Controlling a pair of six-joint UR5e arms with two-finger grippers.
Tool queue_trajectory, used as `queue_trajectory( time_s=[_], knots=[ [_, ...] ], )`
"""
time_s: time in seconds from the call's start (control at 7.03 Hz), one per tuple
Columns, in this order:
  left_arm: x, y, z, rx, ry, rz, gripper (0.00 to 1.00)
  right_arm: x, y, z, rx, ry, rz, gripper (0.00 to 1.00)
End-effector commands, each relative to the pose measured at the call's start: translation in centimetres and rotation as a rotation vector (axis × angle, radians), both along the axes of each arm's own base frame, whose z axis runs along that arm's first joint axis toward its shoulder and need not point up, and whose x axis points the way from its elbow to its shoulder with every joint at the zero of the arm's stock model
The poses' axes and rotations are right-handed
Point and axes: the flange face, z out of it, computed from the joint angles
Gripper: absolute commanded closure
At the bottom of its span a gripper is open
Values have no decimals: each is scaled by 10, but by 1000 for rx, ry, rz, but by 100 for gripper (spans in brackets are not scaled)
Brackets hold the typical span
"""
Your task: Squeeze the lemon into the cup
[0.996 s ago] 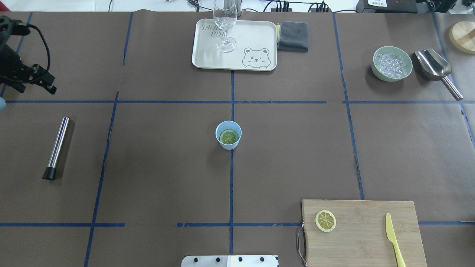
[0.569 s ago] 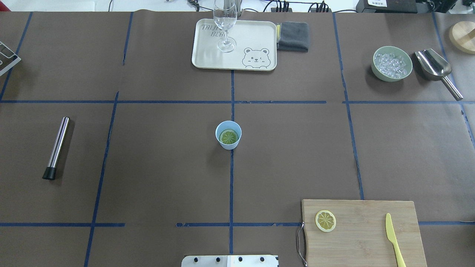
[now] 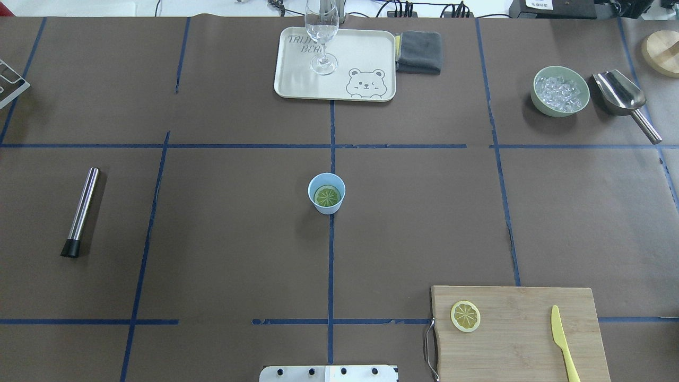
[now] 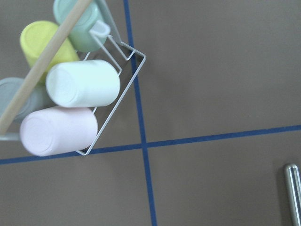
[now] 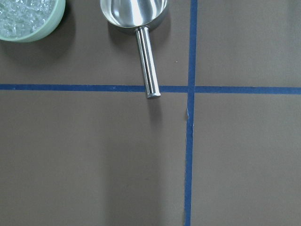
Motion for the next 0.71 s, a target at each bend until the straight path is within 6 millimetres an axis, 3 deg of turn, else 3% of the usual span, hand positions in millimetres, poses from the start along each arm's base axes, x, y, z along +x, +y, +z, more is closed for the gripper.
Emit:
queue_trajectory(
  time_s=[0.0, 0.57],
  knots=[
    [-2, 13, 32, -47, 1, 6, 0, 0, 0, 0, 1, 0, -1, 0],
    [0, 13, 42, -68, 4, 7, 0, 2, 1, 1, -1, 1, 3, 0]
  ],
)
